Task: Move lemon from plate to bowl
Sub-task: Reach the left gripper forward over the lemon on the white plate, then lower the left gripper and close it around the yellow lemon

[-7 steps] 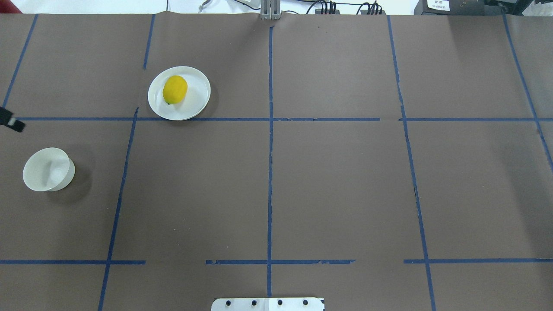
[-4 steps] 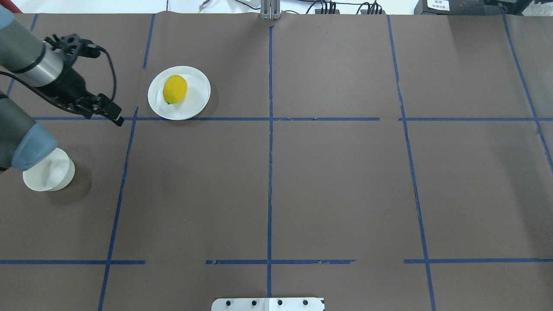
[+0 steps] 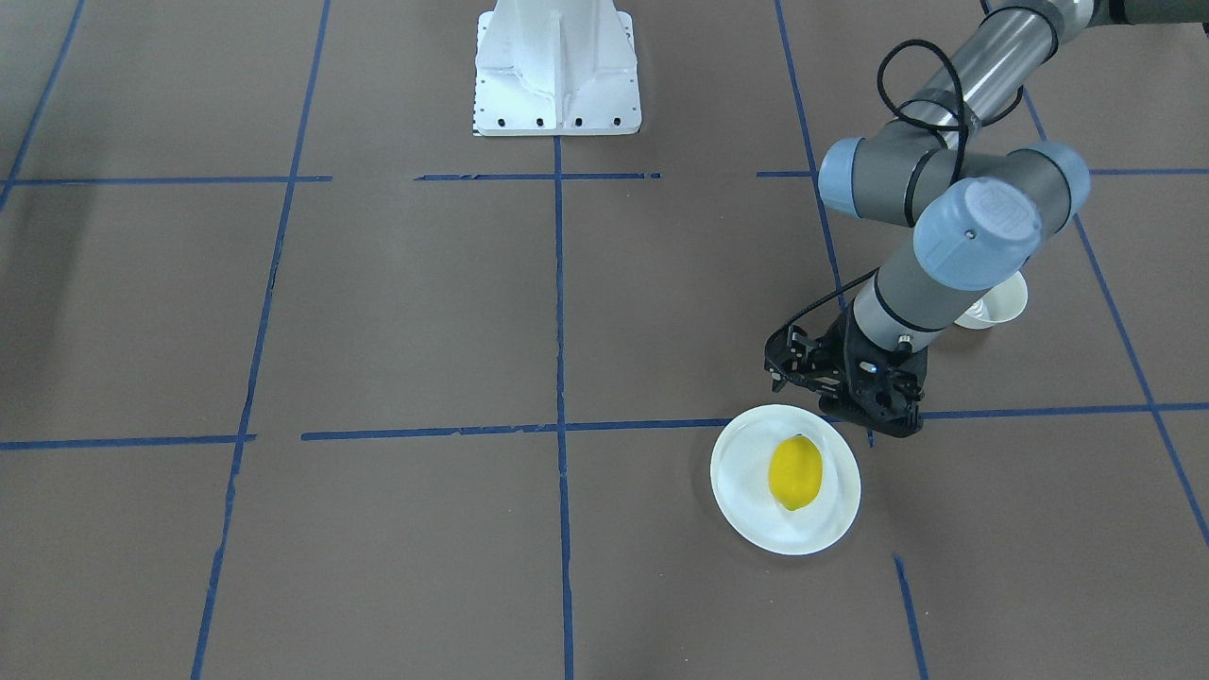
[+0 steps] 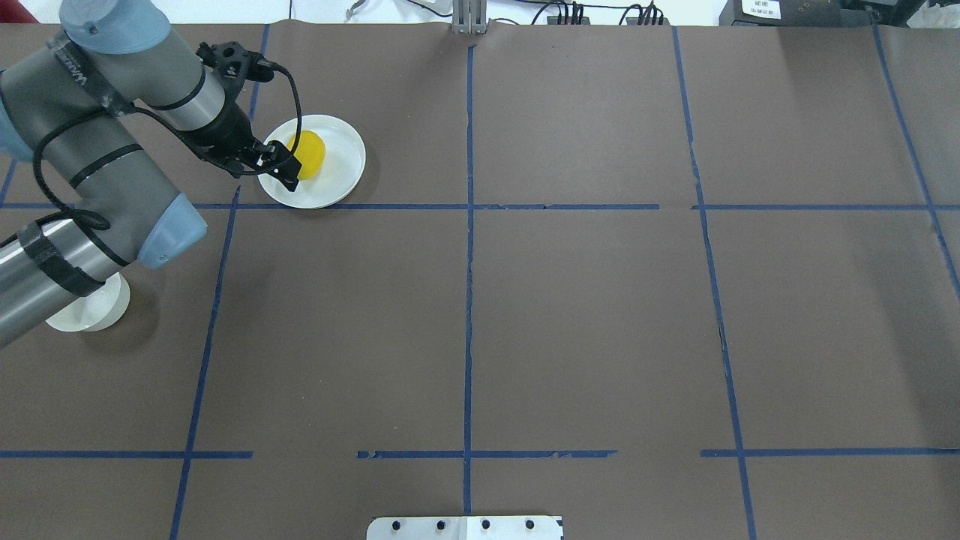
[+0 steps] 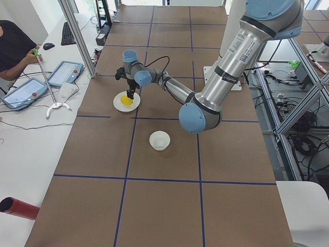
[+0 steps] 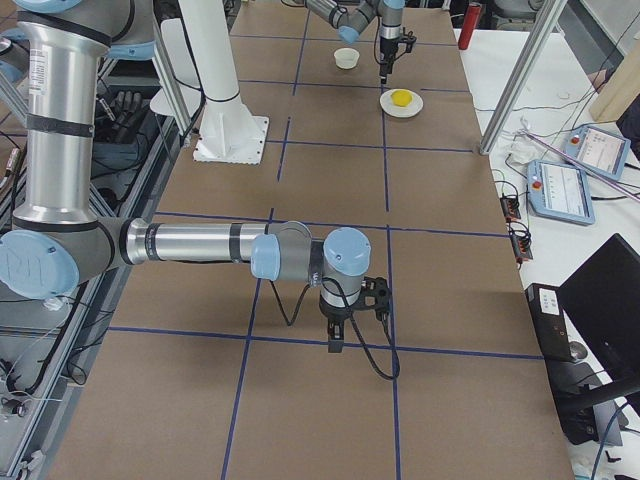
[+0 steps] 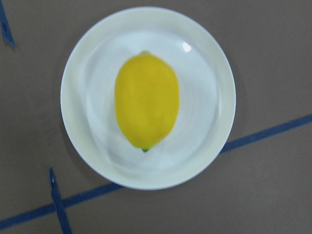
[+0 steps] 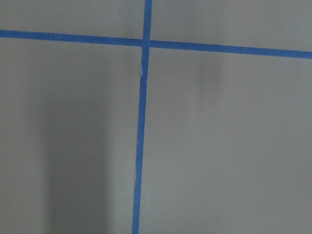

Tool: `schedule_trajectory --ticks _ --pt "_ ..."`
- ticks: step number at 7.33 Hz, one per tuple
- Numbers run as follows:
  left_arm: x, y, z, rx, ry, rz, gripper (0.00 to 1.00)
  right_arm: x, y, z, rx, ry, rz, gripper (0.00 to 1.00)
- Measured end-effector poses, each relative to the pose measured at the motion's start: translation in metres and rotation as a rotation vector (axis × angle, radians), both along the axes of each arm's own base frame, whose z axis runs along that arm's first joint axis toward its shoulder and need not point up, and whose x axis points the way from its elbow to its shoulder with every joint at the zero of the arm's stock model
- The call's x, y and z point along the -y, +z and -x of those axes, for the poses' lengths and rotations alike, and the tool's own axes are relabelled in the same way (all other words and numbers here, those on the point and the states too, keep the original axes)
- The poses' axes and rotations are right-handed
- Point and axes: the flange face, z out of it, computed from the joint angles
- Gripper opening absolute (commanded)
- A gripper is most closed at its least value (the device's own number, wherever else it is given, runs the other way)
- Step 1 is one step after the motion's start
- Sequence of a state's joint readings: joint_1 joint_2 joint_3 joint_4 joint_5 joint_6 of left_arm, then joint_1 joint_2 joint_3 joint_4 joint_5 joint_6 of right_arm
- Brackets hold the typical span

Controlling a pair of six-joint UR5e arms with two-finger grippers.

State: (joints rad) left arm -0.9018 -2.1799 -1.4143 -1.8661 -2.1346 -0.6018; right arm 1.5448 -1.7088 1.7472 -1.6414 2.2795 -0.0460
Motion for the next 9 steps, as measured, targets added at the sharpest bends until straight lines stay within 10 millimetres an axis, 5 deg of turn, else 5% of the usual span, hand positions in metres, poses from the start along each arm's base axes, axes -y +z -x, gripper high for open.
schedule_trajectory --ticks 4,7,8,9 --pt "0.041 0.022 -0.027 0.024 -0.051 -0.071 0.99 0.0 0.0 0.0 0.0 0.0 0.0 1.0" --pt "0.04 0.04 -0.051 0.027 -0.04 -0.072 0.95 0.0 0.0 0.0 0.0 0.0 0.0 1.0" --pt "0.04 0.047 -0.056 0.023 -0.037 -0.075 0.75 0.0 0.0 0.0 0.0 0.0 0.0 1.0" --pt "0.04 0.051 -0.058 0.021 -0.035 -0.078 0.35 0.0 0.0 0.0 0.0 0.0 0.0 1.0"
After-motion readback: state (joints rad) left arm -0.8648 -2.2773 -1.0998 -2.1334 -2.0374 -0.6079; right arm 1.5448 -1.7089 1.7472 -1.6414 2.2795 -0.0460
